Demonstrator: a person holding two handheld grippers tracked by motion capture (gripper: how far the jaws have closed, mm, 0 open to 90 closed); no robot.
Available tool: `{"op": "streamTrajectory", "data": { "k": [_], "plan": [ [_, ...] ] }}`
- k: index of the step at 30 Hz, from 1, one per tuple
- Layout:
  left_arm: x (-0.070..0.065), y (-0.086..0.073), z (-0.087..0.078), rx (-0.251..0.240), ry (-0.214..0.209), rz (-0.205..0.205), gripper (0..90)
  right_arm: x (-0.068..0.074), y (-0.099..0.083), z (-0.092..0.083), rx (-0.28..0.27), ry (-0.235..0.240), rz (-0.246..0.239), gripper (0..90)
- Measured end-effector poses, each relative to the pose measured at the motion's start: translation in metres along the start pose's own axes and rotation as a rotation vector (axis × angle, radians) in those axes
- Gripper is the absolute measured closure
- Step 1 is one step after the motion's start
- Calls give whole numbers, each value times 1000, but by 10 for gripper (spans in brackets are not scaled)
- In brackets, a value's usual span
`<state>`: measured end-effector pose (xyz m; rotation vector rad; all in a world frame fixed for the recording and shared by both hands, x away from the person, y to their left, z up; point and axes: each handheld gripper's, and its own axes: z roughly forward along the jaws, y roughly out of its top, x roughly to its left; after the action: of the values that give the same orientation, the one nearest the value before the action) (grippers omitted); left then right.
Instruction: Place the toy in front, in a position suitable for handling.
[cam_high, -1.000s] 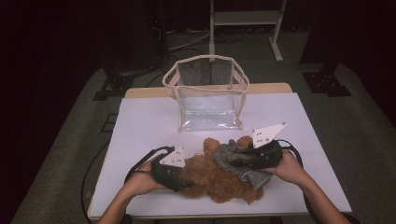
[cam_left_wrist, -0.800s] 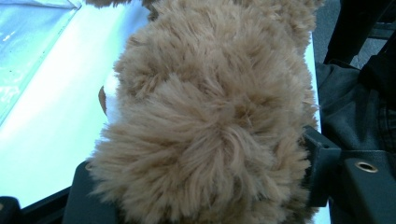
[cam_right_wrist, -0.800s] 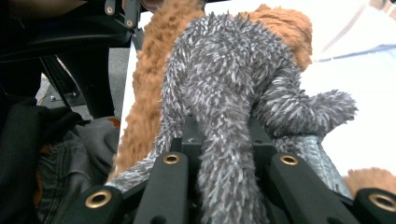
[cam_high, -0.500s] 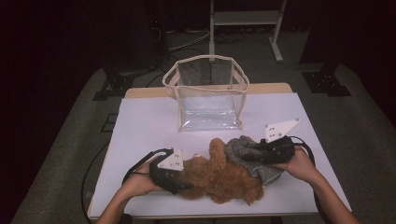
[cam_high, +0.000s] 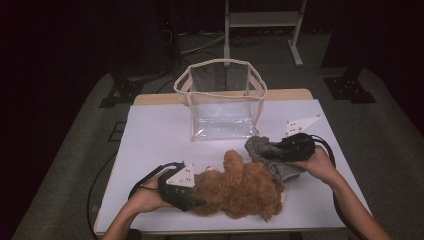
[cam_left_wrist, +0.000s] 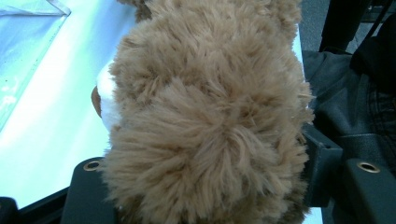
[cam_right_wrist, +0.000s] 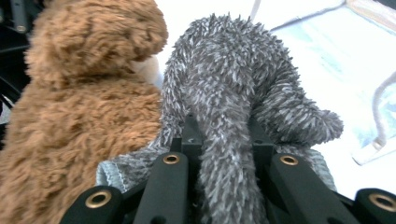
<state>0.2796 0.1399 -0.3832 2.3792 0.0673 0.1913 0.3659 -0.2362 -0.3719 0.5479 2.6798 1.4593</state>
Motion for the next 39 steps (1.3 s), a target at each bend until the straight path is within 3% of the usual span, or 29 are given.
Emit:
{"op": "streamTrajectory", "data": {
  "k": [10, 15, 19, 22, 26, 28, 32, 35, 39],
  "plan": [
    [0, 2, 1, 4, 5, -7, 330, 39, 6, -6, -35, 50, -81, 743],
    [0, 8, 6, 7, -2, 1, 330, 52, 22, 1, -55, 95, -122, 744],
    [1, 12, 9, 10, -7, 2, 327, 57, 34, 13, -41, 117, -155, 744],
    [2, 9, 8, 7, -4, -6, 323, 60, 30, 21, -14, 133, -163, 744],
    [2, 10, 8, 4, -2, -12, 320, 60, 14, 16, -9, 137, -131, 744],
    [3, 10, 8, 7, -5, -16, 319, 59, 10, 6, -9, 113, -123, 744],
    [5, 12, 10, 7, -7, -24, 315, 61, 15, -4, -14, 91, -140, 743],
    [5, 15, 12, 6, -7, -29, 313, 63, 24, 1, -25, 99, -164, 744],
    [7, 16, 14, 10, -14, -28, 310, 64, 24, 13, 0, 115, -171, 743]
  ]
}}
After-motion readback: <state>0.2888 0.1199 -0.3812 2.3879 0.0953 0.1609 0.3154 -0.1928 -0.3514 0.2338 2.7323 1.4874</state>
